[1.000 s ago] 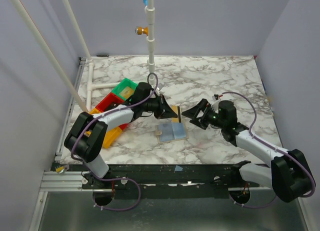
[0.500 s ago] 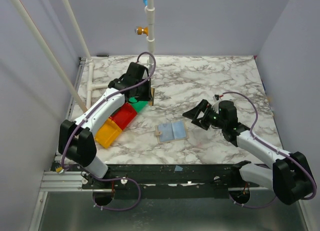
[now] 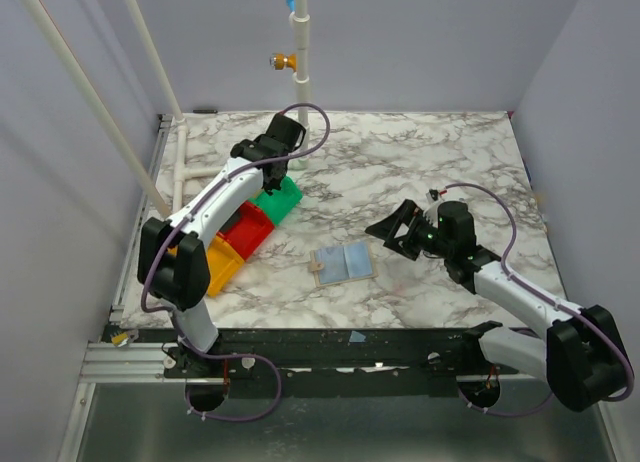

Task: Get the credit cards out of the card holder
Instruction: Place the credit card in the storage box.

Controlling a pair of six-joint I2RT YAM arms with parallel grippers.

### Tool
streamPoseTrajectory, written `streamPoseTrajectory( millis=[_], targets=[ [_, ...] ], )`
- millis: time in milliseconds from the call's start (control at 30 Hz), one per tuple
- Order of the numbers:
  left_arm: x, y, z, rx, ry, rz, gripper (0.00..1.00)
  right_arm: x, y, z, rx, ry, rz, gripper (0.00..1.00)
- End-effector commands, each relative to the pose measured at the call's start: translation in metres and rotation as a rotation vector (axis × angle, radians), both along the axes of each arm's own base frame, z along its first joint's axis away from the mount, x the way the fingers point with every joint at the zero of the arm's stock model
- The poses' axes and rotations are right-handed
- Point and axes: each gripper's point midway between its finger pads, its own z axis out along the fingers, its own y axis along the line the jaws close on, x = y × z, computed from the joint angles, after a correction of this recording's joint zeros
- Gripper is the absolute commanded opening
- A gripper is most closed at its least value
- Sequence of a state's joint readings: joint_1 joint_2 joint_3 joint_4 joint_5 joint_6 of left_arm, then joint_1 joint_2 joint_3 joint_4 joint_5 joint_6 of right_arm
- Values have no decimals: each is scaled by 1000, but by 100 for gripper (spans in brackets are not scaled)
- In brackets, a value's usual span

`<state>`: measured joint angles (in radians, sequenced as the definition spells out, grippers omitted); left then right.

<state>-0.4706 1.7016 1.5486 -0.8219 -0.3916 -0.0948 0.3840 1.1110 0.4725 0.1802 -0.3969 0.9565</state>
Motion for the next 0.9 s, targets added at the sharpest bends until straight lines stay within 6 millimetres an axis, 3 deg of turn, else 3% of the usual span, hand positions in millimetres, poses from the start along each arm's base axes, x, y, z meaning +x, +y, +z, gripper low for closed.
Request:
streamPoseTrajectory(
  millis=[0, 300, 500, 867],
  targets=[
    [15, 41, 3, 287, -14, 48, 0, 2, -4, 7, -18, -30, -6, 100],
    [44, 48, -8, 454, -20, 27, 0, 0, -6, 8, -24, -31, -10, 100],
    [57, 43, -19, 467, -27, -9, 0, 1, -6, 8, -29, -29, -10, 100],
    [71, 51, -45, 471, 21, -19, 0, 3, -6, 6, -39, -20, -11, 100]
  ],
)
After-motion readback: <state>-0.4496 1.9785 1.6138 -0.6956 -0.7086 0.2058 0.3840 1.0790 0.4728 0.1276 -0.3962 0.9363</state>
